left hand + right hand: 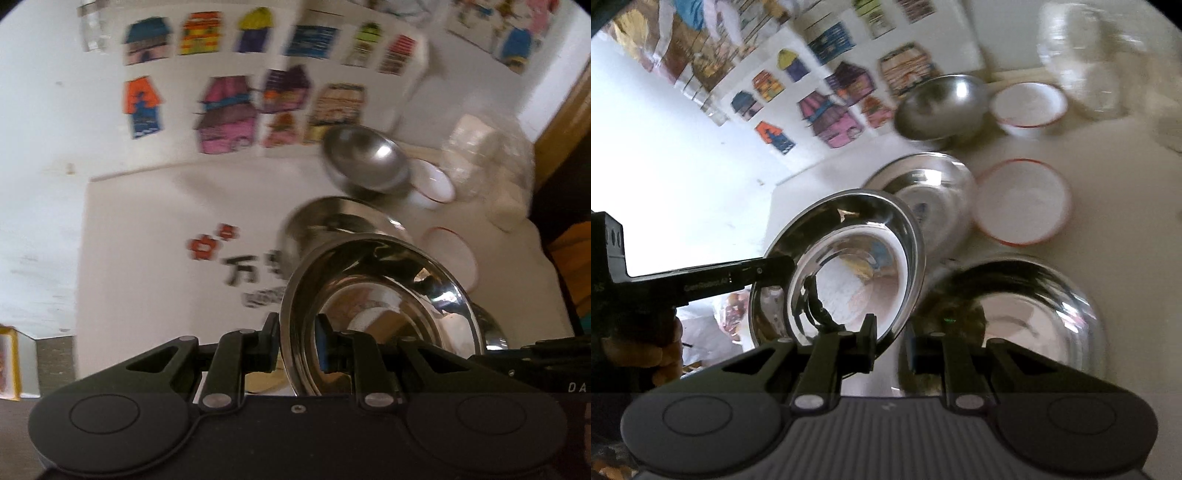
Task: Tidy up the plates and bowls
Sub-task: 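Lift the large steel plate off the mat with both tools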
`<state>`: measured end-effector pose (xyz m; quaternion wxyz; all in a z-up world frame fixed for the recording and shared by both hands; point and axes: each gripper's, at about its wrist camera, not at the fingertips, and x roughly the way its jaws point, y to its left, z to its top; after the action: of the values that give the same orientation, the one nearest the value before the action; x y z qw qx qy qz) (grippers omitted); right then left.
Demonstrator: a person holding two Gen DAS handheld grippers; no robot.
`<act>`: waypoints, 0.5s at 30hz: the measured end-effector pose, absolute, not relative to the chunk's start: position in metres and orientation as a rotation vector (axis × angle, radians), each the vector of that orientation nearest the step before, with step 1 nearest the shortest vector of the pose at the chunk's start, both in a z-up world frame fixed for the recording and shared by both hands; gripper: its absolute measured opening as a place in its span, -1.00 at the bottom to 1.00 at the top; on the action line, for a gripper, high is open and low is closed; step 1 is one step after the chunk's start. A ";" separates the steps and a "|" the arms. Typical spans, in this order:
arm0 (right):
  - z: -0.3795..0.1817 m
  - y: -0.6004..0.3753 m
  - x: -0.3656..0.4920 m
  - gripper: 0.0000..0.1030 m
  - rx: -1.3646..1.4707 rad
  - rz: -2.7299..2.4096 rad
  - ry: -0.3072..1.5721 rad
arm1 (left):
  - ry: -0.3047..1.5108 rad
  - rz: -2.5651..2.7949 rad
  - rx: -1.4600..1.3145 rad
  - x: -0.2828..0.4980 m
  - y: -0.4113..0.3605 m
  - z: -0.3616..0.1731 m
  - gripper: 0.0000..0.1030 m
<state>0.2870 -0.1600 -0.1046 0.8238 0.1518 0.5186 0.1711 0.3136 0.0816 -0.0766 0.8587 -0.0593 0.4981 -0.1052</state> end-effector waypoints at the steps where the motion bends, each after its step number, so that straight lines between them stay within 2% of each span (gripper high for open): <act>1: -0.104 -0.169 0.282 -0.64 0.324 0.352 1.102 | 1.048 -0.231 -0.124 0.312 0.073 -0.077 -0.60; 15: -0.114 -0.259 0.243 -0.64 0.344 0.236 1.149 | 1.101 -0.331 -0.060 0.302 -0.025 -0.086 -0.60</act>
<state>0.2426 -0.2586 -0.1135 0.8189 0.1614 0.5395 0.1107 0.3017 -0.0251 -0.0860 0.8389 -0.0285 0.5206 -0.1565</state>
